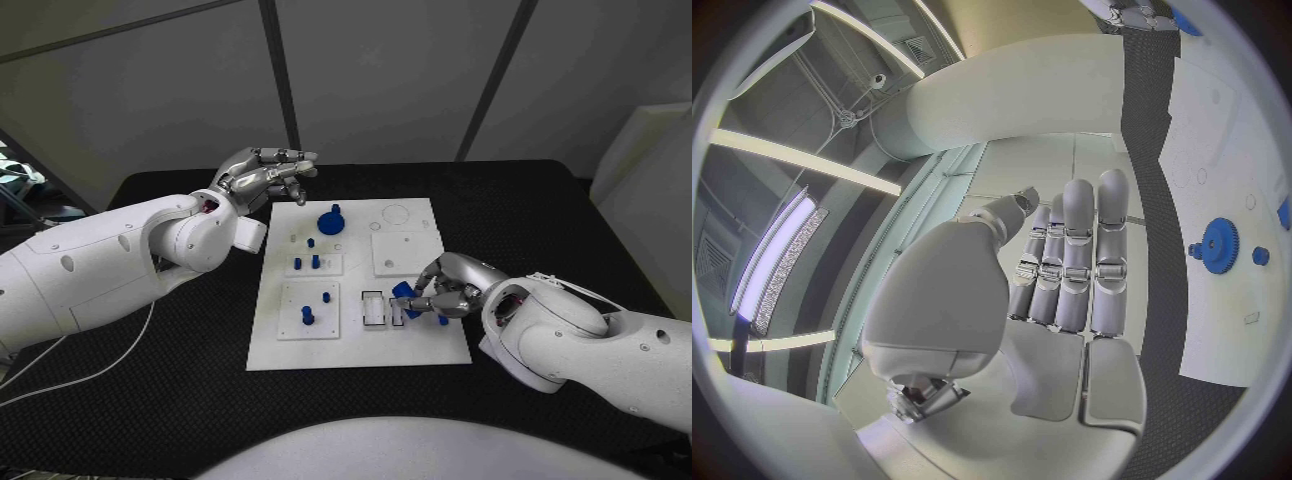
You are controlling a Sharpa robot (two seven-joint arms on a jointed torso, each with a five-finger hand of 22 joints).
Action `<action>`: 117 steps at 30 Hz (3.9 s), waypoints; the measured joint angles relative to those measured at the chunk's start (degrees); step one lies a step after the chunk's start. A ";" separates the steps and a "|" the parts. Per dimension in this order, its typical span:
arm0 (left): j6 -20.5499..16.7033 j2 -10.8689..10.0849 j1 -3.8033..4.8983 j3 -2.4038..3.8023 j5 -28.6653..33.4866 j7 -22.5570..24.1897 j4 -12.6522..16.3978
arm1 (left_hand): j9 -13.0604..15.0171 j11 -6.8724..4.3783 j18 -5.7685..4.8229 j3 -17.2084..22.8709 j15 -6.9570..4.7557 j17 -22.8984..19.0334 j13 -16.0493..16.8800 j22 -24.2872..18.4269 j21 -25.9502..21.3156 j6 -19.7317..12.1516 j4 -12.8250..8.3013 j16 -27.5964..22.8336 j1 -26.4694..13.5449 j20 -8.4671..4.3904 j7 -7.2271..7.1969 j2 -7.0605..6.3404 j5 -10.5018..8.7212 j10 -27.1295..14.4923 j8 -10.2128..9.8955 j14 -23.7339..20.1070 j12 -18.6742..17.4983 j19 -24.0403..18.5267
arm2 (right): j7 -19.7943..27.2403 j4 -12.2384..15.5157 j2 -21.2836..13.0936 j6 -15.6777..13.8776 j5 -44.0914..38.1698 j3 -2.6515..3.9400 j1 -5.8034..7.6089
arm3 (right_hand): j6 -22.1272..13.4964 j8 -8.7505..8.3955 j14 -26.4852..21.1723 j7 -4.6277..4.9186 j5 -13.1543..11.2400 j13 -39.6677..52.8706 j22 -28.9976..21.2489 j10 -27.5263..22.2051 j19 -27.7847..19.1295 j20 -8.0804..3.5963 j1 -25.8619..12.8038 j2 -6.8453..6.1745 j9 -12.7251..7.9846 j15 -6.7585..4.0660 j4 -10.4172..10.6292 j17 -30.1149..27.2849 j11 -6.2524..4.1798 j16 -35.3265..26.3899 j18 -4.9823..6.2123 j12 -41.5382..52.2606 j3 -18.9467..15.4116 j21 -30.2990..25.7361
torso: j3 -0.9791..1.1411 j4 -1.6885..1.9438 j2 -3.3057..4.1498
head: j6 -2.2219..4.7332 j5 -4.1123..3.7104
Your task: Assemble the parts on the task board
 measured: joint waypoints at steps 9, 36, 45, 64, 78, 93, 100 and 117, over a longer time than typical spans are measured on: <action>-0.01 -0.34 -0.01 -0.02 0.00 -0.08 0.07 | 0.00 0.00 0.00 0.00 0.00 0.00 0.00 0.00 0.00 0.00 0.00 0.00 0.00 0.00 0.00 0.00 0.00 0.00 0.00 0.00 -0.01 0.00 | 0.74 -0.25 1.63 0.32 0.77 0.17 0.05 | 0.20 0.00 0.00 -0.20 0.27 0.00 0.00 0.00 0.00 0.00 0.00 0.00 0.23 0.00 0.39 -0.01 0.00 0.00 0.00 0.00 -0.39 0.34 | -0.03 0.01 0.05 | -0.25 0.38; 0.03 -0.08 -0.01 -0.04 0.00 -0.55 0.26 | 0.00 0.00 0.00 0.00 0.00 -0.08 0.00 -0.04 0.00 0.00 0.00 0.00 0.00 0.00 0.00 0.00 0.00 0.00 0.00 0.00 -0.01 0.00 | -0.68 -5.84 8.89 4.95 1.57 0.28 0.12 | 0.93 1.63 0.00 -0.89 -1.25 0.00 -0.01 0.41 0.00 -0.43 -1.15 1.15 1.77 -0.42 1.83 -0.02 -0.41 0.23 0.01 0.00 -1.83 0.34 | -0.01 -0.04 0.04 | -0.41 0.94; 0.06 -0.09 0.00 -0.04 0.00 -0.64 0.23 | 0.00 0.00 0.00 0.00 0.00 -0.07 0.00 -0.04 0.00 0.00 0.00 0.00 0.00 0.00 0.00 0.00 0.00 0.00 0.00 0.00 -0.01 0.00 | -0.68 -5.65 9.41 4.87 1.17 0.27 0.11 | 1.05 2.67 0.20 -1.01 -12.45 0.00 -0.01 0.10 0.00 -0.43 -11.16 3.35 3.74 -0.62 2.38 -0.03 -0.72 0.22 0.01 -0.96 -6.20 0.34 | 0.00 -0.04 0.02 | -0.43 1.01; 0.35 -0.33 0.00 -0.04 0.00 -0.86 0.36 | 0.00 0.00 0.00 0.00 0.00 -0.11 0.00 -0.03 0.00 0.00 0.00 0.00 0.00 0.00 0.00 0.00 0.00 0.01 0.00 0.00 -0.01 0.00 | 0.75 -2.89 6.88 4.42 -0.26 0.24 0.11 | 1.16 4.82 0.21 -1.28 -11.40 0.00 -0.01 0.10 -0.01 -0.86 -3.12 3.42 6.80 -1.03 -2.13 -0.03 -1.13 0.00 0.00 -1.78 -5.19 0.34 | 0.00 -0.10 -0.01 | -0.50 1.21; 0.38 -0.33 0.00 -0.05 0.00 -0.88 0.36 | 0.00 0.00 0.00 0.00 0.00 -0.11 0.00 -0.03 0.00 0.00 0.00 0.00 0.00 0.00 0.00 0.00 0.00 0.01 0.00 0.00 -0.01 0.00 | 2.55 -2.32 6.49 4.86 -1.36 0.22 0.10 | 1.26 6.07 0.00 -1.60 -12.23 0.26 -0.01 0.31 0.20 -1.07 1.62 4.47 8.09 -1.22 -4.15 0.01 -1.33 0.00 0.00 -1.65 -4.54 0.34 | 0.00 -0.10 -0.03 | -0.44 0.95; 0.39 -0.31 -0.01 -0.05 0.00 -0.93 0.31 | 0.00 0.00 0.00 0.00 0.00 -0.12 0.00 -0.06 0.00 0.00 0.00 0.00 0.00 0.00 0.00 0.00 0.00 0.01 0.00 0.00 -0.01 0.00 | 1.66 -3.96 8.03 6.15 -2.47 0.25 0.12 | 1.98 7.33 0.00 -2.31 -11.99 0.59 0.04 0.33 0.02 -1.29 2.36 6.42 9.45 -1.65 -3.98 0.00 -1.77 0.00 0.00 -1.11 -4.36 0.34 | -0.03 -0.06 0.02 | -0.82 1.20; 0.41 -0.27 -0.01 -0.05 0.00 -0.93 0.31 | 0.00 0.00 0.00 0.00 0.00 -0.17 0.00 -0.09 0.00 0.00 0.00 0.00 0.00 0.00 0.00 0.00 0.00 0.01 0.00 0.00 -0.01 0.00 | 1.64 -4.44 8.45 7.54 -2.72 0.48 0.33 | 1.45 8.28 0.11 -2.84 -17.02 2.20 0.03 0.30 0.00 -1.67 4.50 4.29 10.65 -2.17 -7.41 -0.01 -2.16 0.00 0.01 -1.61 -3.05 0.34 | -0.01 -0.08 -0.01 | -0.84 1.22; 0.45 -0.17 -0.01 -0.05 0.00 -0.96 0.21 | 0.00 0.00 0.00 0.00 0.00 -0.16 0.00 -0.09 0.00 0.00 0.00 0.00 0.00 0.00 0.00 0.00 0.00 0.01 0.00 0.00 -0.02 0.00 | 1.56 -4.55 7.50 9.05 -3.59 0.27 0.20 | 1.43 8.49 0.10 -2.85 -17.32 8.10 0.02 0.31 0.20 -1.86 7.68 5.46 11.39 -2.13 -7.90 -0.02 -2.16 0.00 0.01 -1.56 -3.32 0.34 | 0.02 -0.12 -0.03 | -0.64 1.19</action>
